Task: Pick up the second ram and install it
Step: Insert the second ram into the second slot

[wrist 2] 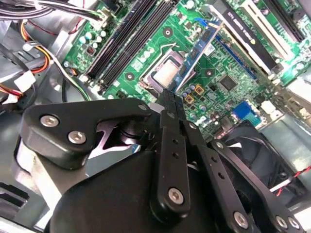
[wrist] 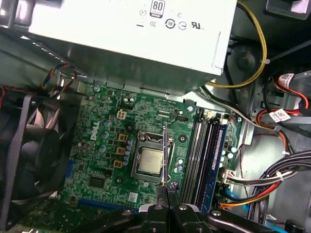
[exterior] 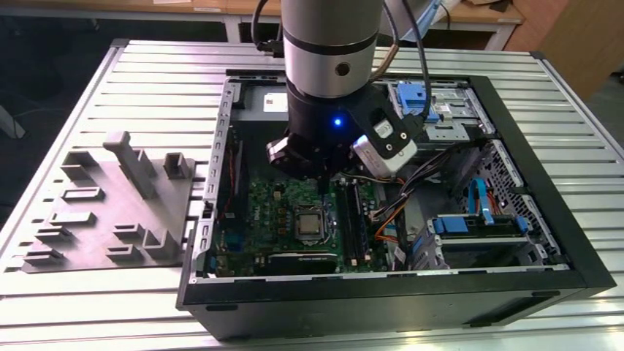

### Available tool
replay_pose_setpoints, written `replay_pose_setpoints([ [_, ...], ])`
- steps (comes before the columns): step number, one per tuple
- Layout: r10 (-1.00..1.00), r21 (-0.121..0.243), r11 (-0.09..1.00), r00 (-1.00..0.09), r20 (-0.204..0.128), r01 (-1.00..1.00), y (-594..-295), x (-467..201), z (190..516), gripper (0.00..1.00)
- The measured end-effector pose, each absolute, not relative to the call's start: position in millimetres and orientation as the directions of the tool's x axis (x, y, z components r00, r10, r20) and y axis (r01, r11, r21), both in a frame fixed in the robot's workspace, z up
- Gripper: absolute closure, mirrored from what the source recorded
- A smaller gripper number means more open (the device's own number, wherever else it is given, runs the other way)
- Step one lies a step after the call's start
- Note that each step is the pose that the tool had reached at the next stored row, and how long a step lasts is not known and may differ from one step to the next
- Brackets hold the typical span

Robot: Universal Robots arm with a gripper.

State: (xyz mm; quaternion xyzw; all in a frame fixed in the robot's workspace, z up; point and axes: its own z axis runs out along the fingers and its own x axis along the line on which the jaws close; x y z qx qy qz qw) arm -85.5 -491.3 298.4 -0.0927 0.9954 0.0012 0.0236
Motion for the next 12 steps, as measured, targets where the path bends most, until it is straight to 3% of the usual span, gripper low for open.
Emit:
replay_pose_setpoints([
  [12, 0.007, -0.002, 1.000, -0.999, -0.047, 0.007, -491.3, -85.5, 294.4, 0.89],
])
